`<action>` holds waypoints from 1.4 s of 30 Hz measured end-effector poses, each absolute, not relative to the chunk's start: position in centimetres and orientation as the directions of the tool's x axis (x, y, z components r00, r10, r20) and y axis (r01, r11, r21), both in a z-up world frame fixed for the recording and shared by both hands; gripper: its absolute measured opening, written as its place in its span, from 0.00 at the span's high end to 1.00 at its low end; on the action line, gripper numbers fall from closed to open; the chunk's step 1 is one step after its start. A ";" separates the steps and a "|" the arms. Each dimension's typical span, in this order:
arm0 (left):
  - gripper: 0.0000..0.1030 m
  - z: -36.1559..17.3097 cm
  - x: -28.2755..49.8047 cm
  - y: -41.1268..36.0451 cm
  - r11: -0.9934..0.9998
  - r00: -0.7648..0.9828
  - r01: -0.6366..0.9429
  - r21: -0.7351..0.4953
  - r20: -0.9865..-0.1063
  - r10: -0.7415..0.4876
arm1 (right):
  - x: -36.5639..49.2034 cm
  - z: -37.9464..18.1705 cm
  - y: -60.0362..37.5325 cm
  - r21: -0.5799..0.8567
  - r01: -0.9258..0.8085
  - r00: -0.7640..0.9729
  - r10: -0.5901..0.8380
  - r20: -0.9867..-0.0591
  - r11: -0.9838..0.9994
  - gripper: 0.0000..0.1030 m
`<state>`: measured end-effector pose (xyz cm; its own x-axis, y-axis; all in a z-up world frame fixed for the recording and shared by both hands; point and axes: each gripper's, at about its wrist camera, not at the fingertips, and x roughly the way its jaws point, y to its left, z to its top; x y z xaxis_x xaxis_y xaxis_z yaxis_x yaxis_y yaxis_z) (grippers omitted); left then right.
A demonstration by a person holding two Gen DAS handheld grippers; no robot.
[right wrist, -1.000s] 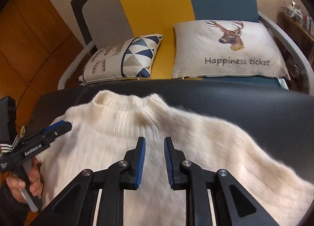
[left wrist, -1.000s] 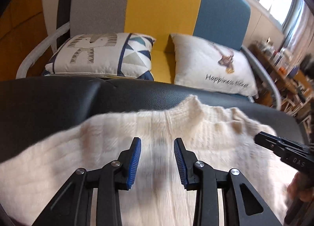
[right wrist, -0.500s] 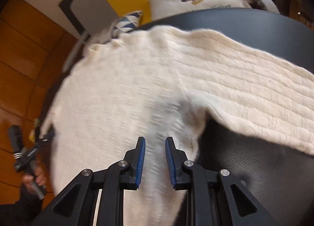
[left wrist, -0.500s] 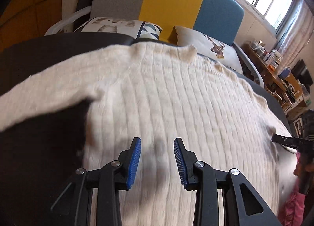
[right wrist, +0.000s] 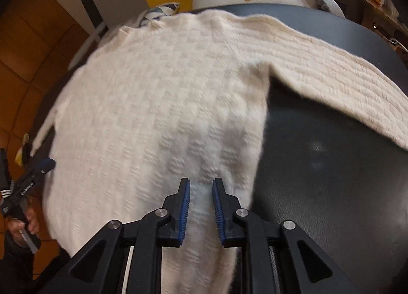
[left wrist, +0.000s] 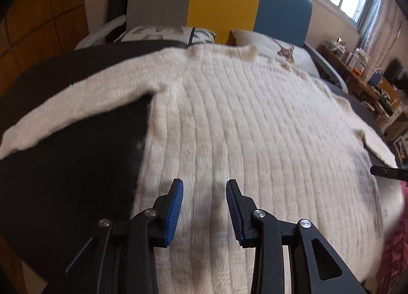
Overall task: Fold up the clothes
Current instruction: 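Grasp the other sleeve cuff with the right gripper and straighten it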
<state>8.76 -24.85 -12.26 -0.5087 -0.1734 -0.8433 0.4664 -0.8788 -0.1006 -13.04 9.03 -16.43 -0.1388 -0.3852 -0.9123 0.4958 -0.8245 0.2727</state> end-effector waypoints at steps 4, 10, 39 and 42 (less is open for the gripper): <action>0.65 -12.9 9.1 -24.5 -0.883 -0.489 0.465 -0.069 -0.851 -0.191 | -13.9 -15.3 13.8 0.419 0.345 -0.227 -0.507 -0.831 -0.840 0.84; 0.62 -10.6 6.9 -23.0 -0.897 -0.547 0.426 -0.114 -0.823 -0.155 | -17.3 -13.5 30.6 0.663 -0.129 -0.535 -0.512 -0.672 -0.737 0.68; 0.57 -13.1 -9.3 -10.5 -0.974 -0.481 0.094 -0.205 -0.866 0.135 | -25.7 -19.0 43.9 0.730 -0.409 -0.686 -0.343 -0.642 -0.548 0.97; 0.57 -12.6 -9.7 -10.8 -0.969 -0.483 0.103 -0.223 -0.863 0.147 | -26.4 -18.2 41.8 0.762 -0.311 -0.693 -0.413 -0.591 -0.568 0.99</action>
